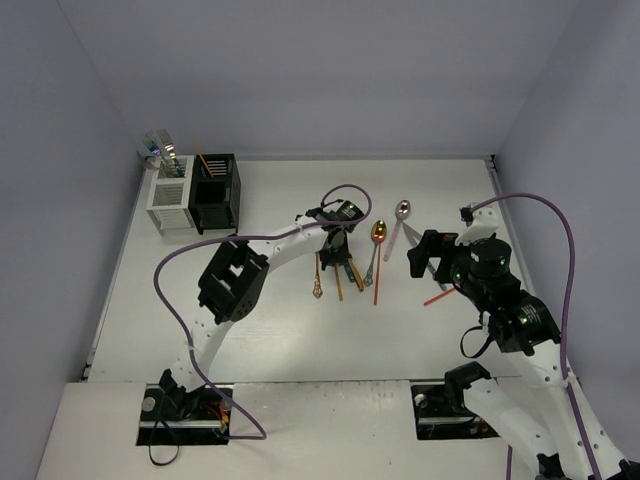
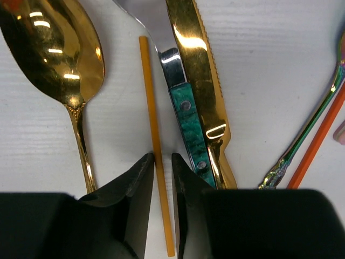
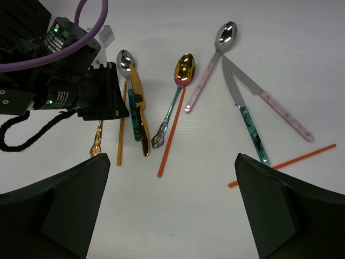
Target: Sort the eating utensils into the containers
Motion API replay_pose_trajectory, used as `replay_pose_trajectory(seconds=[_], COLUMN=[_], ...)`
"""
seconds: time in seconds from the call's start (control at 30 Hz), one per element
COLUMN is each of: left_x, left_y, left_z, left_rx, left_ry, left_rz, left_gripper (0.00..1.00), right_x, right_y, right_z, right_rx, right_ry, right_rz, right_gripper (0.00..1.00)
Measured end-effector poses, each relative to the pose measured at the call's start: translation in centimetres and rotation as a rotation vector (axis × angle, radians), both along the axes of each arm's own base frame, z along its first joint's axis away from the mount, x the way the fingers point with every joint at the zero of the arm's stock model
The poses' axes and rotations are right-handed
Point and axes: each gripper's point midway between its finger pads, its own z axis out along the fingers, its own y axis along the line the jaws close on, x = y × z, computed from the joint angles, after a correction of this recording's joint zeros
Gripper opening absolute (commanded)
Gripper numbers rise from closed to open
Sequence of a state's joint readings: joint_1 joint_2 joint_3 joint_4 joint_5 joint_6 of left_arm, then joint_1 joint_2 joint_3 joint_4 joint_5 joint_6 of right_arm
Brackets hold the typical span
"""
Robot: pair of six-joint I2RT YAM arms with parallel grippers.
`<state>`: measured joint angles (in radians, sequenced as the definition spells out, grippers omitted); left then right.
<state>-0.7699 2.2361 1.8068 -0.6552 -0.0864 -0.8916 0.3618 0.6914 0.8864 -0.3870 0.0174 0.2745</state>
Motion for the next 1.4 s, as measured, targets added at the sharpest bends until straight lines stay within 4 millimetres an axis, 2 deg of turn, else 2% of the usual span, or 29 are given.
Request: replay_pose_trajectory(seconds=[0.13,0.47,0.63,0.73,0.83,0.97,1.13,1.23,1.4], left_x=[0.7,0.4,-1.9,-3.0,-3.2,-2.1,2.5,5.5,10.6], left_y=[-0.1,0.5,3.7,5.3,6.1,7.3,9.5,12.2,19.3], left_z=[-0.1,0.0,0.2,1.3,3.7,9.2,17.5,21.7,26.6], left_rx=[0.012,0.034,0.124,0.17,0.171,0.129,0.078,0.065,0.095], left_ry=[0.003,0.008,0.045,0.059,0.029,-0.077,-0.293,-0.441,-0.717], left_rz=[-0.002,-0.028,-0.048,-0.062,-0.075,-0.078,-0.051,-0.014,0.083], left_gripper=[0.0,0.0,0.0,0.0,0.0,0.0,0.0,0.0,0.0], right_x=[0.0,0.0,0.1,0.2,0.4,0.8,1.7,2.3,3.2], right_y=[0.0,0.0,0.0,0.0,0.0,0.1,0.1,0.1,0.2], right_z=[0.0,0.0,0.0,0.6,1.1,2.1,2.1,1.5,0.0], right_rx=[0.0,0.0,-0.005,-0.009,-0.015,-0.019,-0.037,-0.053,-0.083], right_ry=[0.0,0.001,0.002,-0.007,-0.014,-0.028,-0.011,0.013,0.067], right_rz=[0.0,0.0,0.001,0.004,0.007,0.007,-0.005,-0.013,-0.026], right_gripper=[1.0,1.0,1.0,1.0,1.0,1.0,1.0,1.0,1.0])
